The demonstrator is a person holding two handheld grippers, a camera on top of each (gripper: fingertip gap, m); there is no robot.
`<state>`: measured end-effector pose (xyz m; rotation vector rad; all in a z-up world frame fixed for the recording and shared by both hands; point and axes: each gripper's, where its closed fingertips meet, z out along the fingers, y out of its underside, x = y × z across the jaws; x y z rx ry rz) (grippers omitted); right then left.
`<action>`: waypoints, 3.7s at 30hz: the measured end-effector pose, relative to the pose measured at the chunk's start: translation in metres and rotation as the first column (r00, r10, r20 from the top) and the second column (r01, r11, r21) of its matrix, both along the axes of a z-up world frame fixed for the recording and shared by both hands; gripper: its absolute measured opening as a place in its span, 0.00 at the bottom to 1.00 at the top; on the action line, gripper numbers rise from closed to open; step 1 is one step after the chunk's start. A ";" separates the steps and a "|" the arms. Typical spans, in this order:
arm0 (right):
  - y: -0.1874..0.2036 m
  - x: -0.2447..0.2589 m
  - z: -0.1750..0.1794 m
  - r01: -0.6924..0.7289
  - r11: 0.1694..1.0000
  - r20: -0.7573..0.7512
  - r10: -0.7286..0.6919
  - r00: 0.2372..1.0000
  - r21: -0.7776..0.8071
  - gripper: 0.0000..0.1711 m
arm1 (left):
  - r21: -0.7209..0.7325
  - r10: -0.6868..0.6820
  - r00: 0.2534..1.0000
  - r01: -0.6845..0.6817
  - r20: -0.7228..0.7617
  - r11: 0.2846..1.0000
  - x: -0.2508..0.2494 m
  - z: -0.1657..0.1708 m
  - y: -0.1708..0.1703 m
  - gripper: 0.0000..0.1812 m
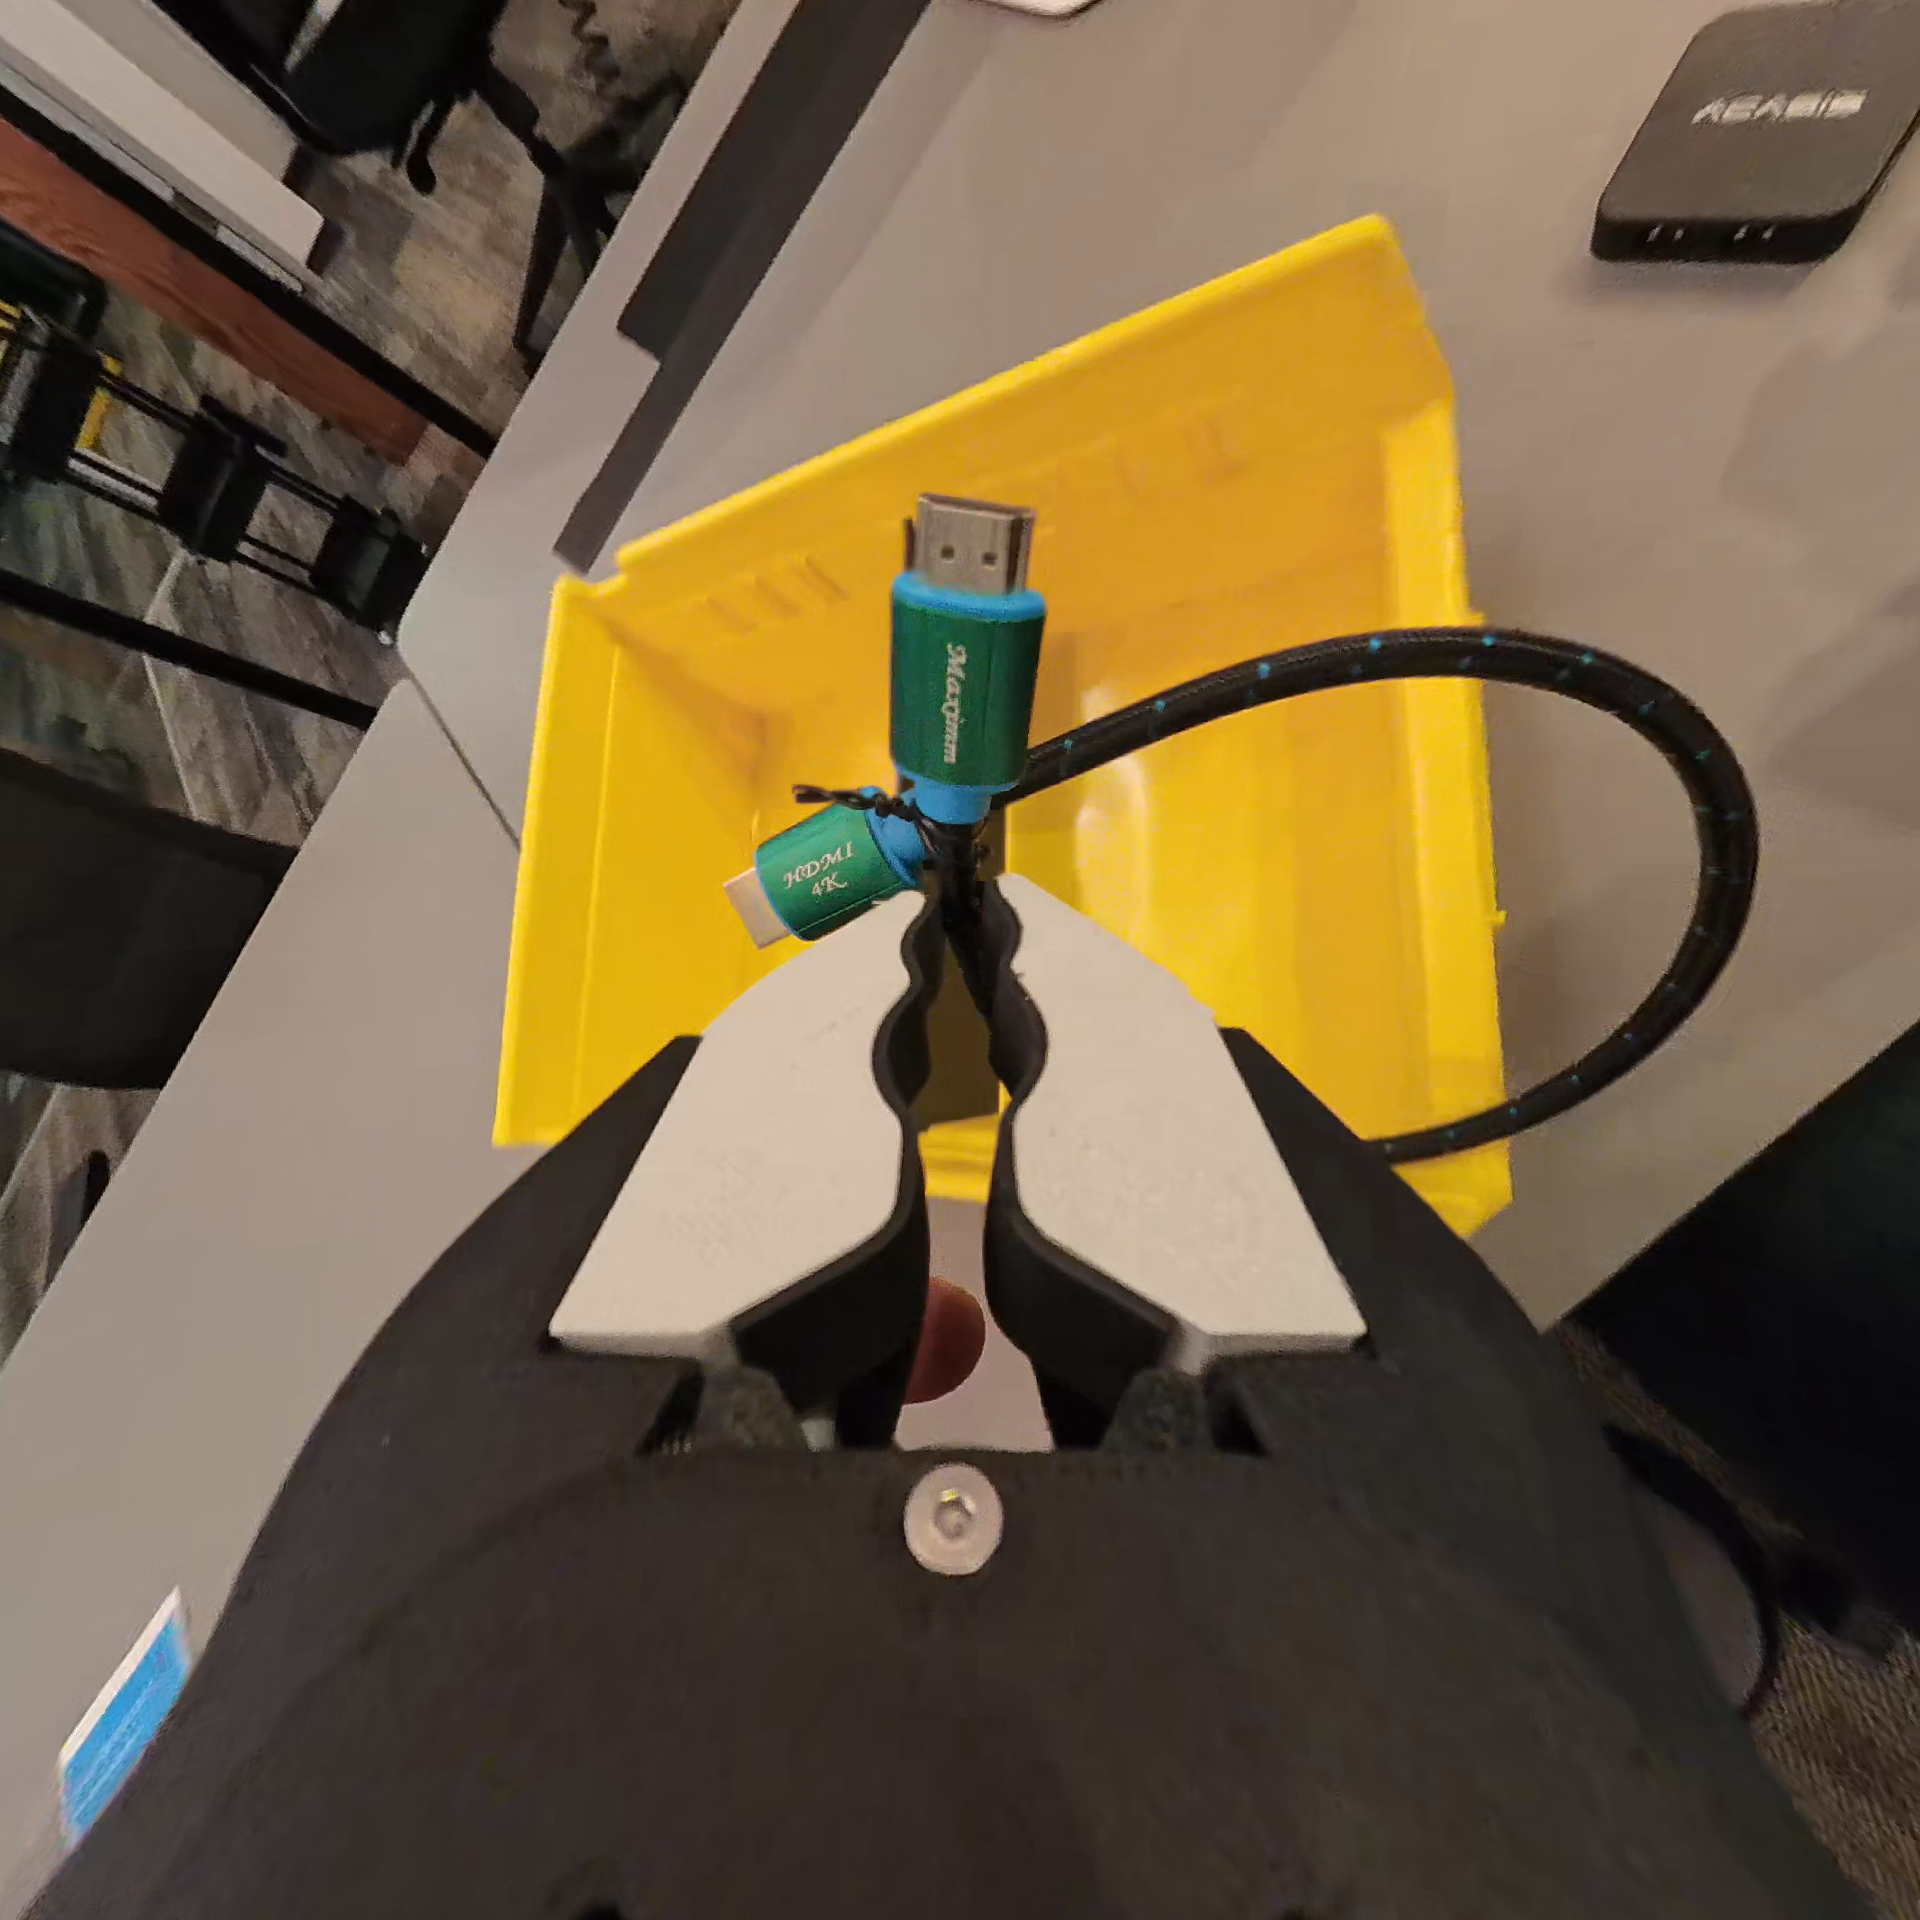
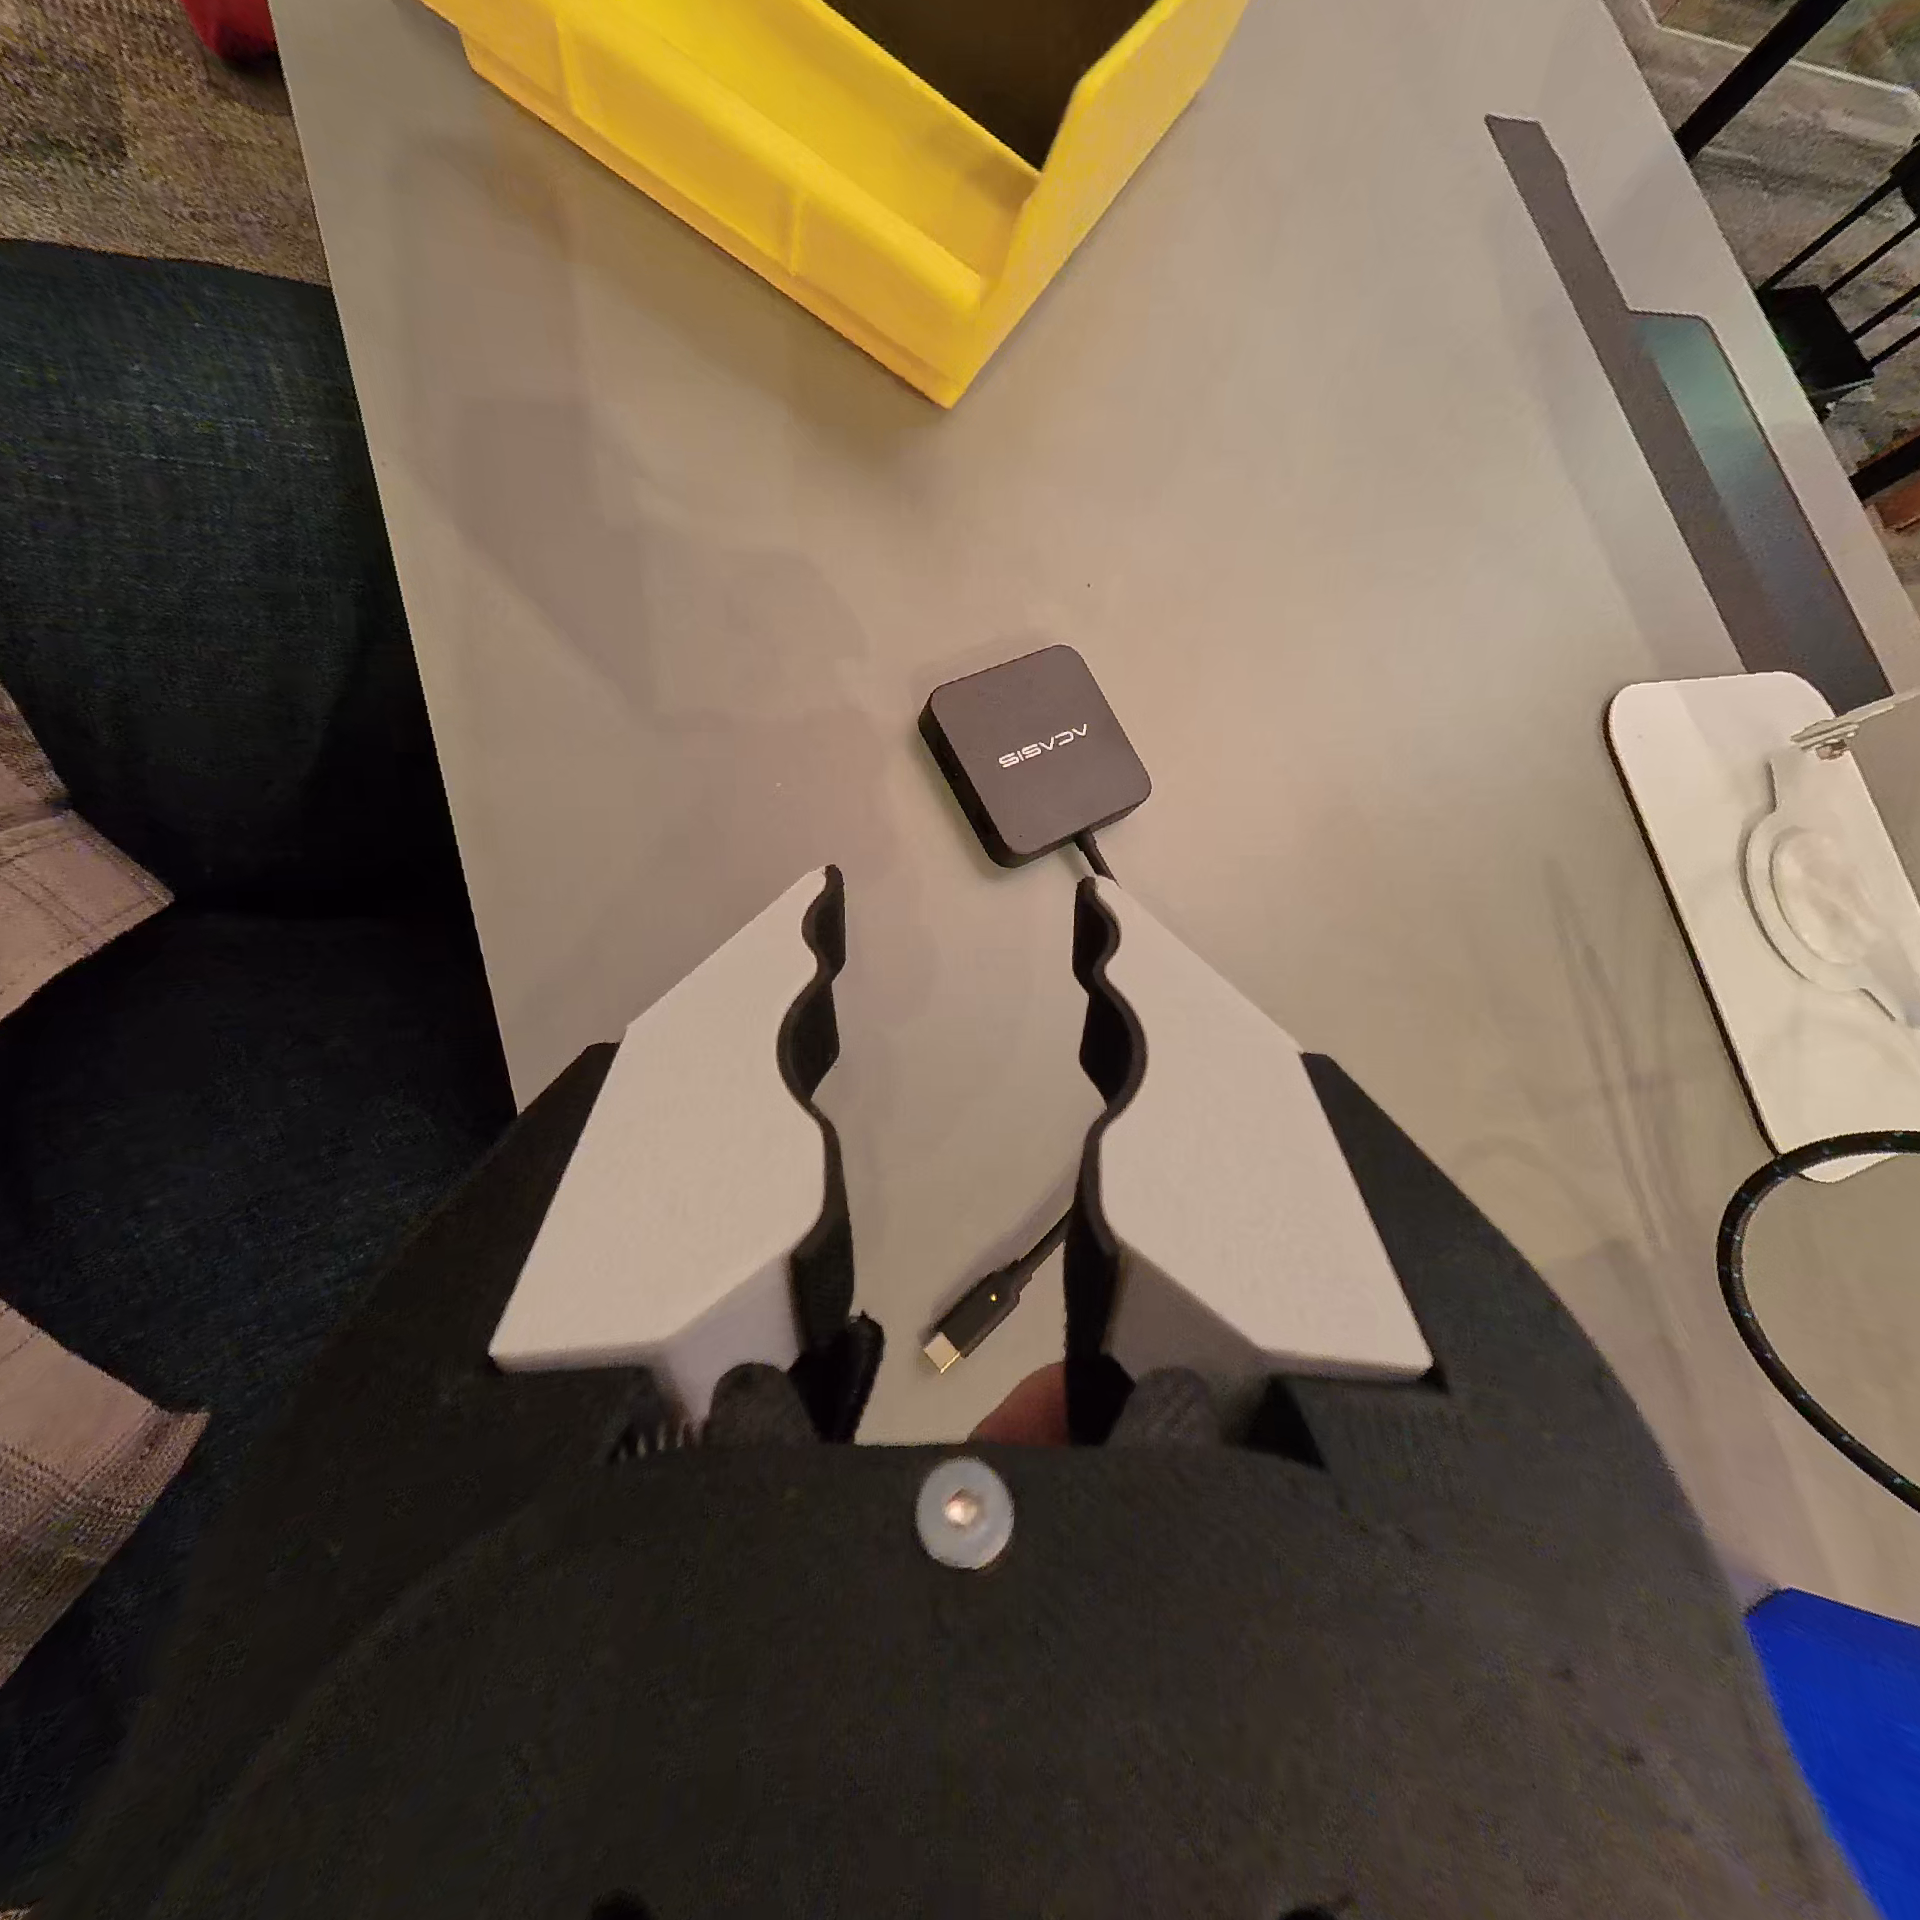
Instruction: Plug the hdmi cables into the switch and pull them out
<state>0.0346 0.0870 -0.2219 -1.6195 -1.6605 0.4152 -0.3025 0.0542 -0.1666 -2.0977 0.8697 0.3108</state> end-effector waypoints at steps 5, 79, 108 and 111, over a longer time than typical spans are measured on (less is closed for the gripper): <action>-0.002 -0.002 -0.003 -0.012 1.000 0.008 0.012 1.000 -0.001 0.25 | -0.031 0.052 0.997 -0.054 -0.065 0.998 -0.027 -0.001 -0.014 0.03; 0.037 -0.045 0.146 0.189 0.981 -0.517 -0.183 0.837 -0.040 0.07 | 0.482 -0.231 0.815 0.515 -0.531 0.709 0.284 0.081 0.088 0.03; 0.064 -0.019 0.142 0.170 0.967 -0.709 -0.256 0.657 -0.191 0.05 | 0.319 -0.555 0.826 0.501 0.102 0.804 0.316 0.072 0.060 0.11; 0.062 -0.019 0.148 0.160 0.968 -0.735 -0.252 0.630 -0.195 0.05 | 0.257 -0.554 0.790 0.497 0.262 0.829 0.331 0.059 0.054 0.22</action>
